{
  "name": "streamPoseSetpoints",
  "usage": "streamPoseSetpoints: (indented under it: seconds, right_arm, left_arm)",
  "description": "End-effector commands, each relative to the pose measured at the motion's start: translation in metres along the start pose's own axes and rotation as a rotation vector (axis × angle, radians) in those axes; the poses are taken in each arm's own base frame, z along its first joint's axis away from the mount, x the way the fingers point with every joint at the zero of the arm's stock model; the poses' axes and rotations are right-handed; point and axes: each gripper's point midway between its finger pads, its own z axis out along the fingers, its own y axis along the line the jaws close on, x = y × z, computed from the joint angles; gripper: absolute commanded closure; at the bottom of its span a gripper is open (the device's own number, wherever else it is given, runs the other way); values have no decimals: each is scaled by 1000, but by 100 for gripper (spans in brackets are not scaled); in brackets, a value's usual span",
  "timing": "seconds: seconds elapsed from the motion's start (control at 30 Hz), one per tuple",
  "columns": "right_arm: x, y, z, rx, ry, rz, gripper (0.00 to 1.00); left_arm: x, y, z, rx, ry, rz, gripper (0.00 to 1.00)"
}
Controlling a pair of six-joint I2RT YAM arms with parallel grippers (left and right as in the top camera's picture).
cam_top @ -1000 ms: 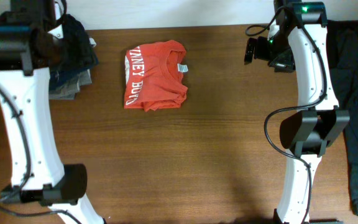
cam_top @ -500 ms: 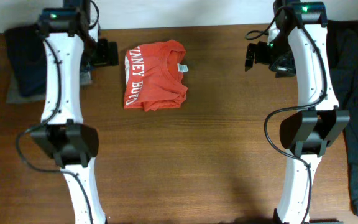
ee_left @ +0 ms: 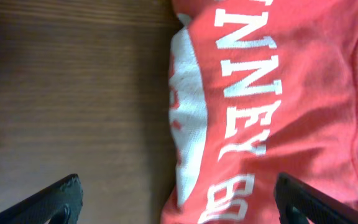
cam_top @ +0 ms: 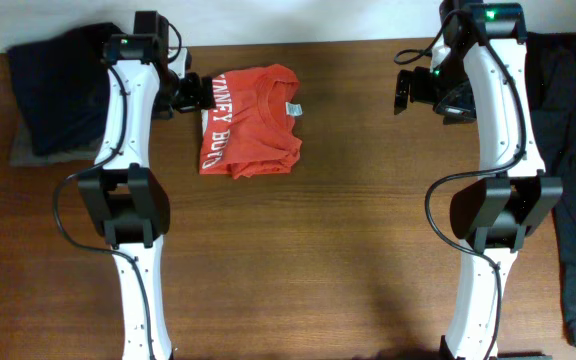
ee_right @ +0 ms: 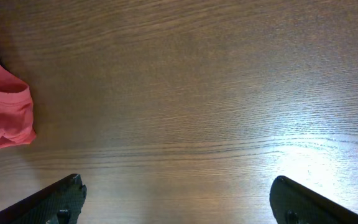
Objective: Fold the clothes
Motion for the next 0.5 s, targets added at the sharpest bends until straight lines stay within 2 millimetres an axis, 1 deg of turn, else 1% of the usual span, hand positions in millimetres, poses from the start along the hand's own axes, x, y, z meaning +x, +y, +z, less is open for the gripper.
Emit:
streamPoseSetpoints:
  seconds: [0.0, 0.07, 0.2, 0.37, 0.47]
  right_arm:
    - [2, 1, 7, -2, 22, -11, 1]
    - [2, 1, 7, -1, 23, -11, 1]
    - [2, 1, 7, -1, 23, -11, 1]
    - [2, 1, 7, -1, 22, -11, 1]
    - [0, 1, 7, -3, 16, -12, 1]
  left_arm:
    - [7, -11, 37, 71, 52, 21, 2]
    - [10, -9, 48, 73, 66, 18, 2]
    - [13, -18, 66, 148, 87, 12, 2]
    - [16, -20, 77, 171, 102, 8, 2]
    - [18, -29, 82, 215, 113, 10, 2]
